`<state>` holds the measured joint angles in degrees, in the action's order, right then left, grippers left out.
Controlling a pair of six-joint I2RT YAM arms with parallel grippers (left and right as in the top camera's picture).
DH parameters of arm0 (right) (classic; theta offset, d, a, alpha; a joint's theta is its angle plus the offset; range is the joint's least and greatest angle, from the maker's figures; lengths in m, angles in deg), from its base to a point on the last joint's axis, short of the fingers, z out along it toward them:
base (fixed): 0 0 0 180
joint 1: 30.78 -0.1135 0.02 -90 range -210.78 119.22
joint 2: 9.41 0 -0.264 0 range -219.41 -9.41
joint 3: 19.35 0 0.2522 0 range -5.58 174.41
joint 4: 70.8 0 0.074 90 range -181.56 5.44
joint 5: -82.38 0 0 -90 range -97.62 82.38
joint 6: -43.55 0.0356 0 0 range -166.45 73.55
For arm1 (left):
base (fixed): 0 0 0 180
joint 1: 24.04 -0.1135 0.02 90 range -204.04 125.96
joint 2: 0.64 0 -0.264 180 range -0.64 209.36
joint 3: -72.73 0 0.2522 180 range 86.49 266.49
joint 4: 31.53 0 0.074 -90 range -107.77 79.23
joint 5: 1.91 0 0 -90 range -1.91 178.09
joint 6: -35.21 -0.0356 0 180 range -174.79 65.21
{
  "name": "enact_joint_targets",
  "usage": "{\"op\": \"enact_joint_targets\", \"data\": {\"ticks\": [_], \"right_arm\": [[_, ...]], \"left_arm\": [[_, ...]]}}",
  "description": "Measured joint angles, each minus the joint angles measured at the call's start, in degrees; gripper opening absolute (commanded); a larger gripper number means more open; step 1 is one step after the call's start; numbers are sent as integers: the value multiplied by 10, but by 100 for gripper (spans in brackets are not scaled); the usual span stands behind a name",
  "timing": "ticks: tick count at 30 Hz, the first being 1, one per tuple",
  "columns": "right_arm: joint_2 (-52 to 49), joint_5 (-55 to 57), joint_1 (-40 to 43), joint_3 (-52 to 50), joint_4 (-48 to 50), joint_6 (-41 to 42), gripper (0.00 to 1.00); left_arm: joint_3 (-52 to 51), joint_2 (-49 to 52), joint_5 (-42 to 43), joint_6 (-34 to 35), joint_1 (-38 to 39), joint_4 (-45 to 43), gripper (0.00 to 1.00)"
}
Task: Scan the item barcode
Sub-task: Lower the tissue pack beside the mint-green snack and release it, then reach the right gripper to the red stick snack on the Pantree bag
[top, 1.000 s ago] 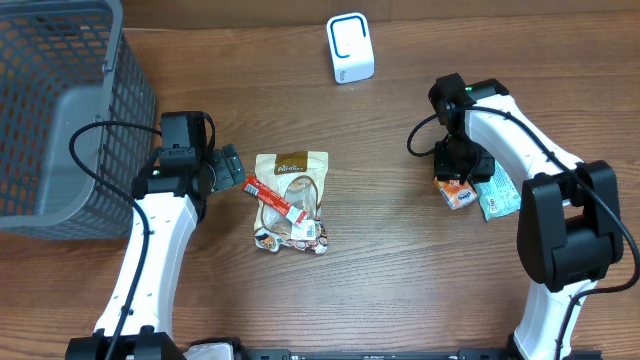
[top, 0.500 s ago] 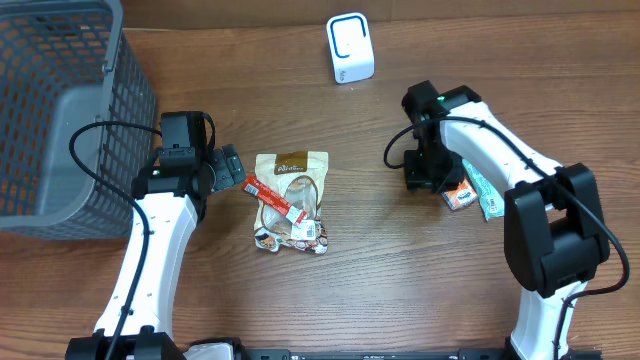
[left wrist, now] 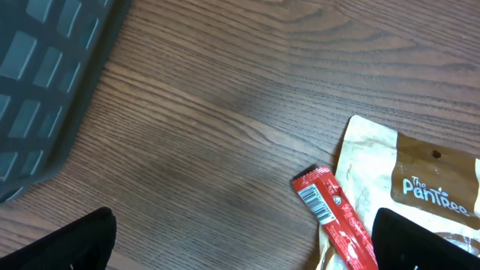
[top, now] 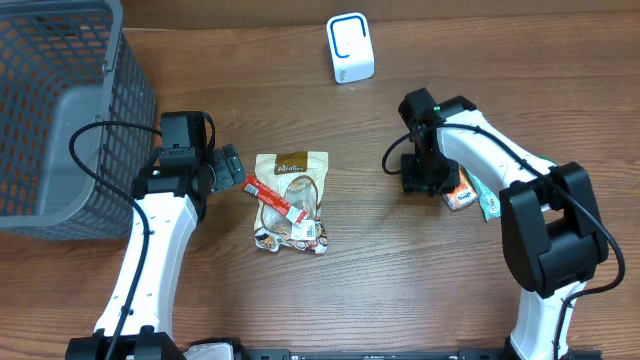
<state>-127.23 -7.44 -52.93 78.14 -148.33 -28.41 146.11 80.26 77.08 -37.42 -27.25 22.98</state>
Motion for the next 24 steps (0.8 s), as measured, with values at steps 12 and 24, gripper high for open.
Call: {"op": "enact_joint_targets", "data": {"ticks": [12,24], "right_arm": [[0,89,7,-8,22,24,47],[0,-166,-56,-9,166,31,47]], "left_arm": [[0,0,0,0,0,0,100],[0,0,0,0,0,0,100]]}}
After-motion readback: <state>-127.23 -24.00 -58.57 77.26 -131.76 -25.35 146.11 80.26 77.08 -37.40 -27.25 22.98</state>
